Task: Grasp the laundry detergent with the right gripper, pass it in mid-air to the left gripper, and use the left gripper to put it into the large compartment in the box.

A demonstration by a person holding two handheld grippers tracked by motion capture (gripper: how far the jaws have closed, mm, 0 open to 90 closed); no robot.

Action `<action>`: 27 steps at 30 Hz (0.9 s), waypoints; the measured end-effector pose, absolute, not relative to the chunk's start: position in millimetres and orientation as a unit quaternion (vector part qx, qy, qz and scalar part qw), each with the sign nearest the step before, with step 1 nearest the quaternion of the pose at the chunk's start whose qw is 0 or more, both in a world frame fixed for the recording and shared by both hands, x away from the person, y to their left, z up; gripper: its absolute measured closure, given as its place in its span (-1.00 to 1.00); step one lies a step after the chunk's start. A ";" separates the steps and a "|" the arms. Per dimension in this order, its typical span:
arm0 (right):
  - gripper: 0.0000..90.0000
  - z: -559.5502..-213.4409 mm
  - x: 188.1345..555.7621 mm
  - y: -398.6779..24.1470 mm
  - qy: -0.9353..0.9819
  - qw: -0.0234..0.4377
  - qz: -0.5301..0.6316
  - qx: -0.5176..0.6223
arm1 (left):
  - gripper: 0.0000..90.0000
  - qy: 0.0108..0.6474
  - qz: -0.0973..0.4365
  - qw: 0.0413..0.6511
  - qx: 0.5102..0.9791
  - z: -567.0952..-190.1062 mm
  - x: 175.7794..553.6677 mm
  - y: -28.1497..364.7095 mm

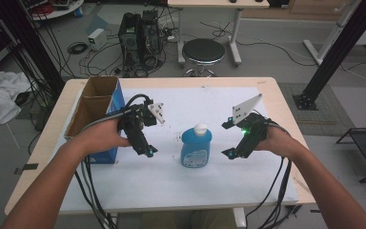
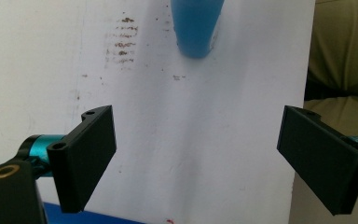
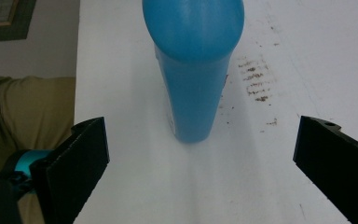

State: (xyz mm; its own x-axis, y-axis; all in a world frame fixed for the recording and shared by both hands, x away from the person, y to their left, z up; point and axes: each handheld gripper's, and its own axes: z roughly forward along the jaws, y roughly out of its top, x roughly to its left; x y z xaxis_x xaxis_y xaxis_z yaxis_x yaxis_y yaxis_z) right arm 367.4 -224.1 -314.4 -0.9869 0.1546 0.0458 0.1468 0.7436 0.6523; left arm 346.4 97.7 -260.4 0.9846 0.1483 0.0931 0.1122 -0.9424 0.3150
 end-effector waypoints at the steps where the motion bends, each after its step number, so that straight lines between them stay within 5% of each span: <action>1: -0.95 -316.6 368.7 -224.0 0.932 0.005 0.354 0.077 | -0.74 0.066 0.057 0.157 0.984 -260.6 346.5 97.4; 27: -0.95 -362.9 378.8 -204.7 0.906 -0.012 0.418 0.058 | -0.74 0.061 0.053 0.151 0.985 -261.4 348.6 91.1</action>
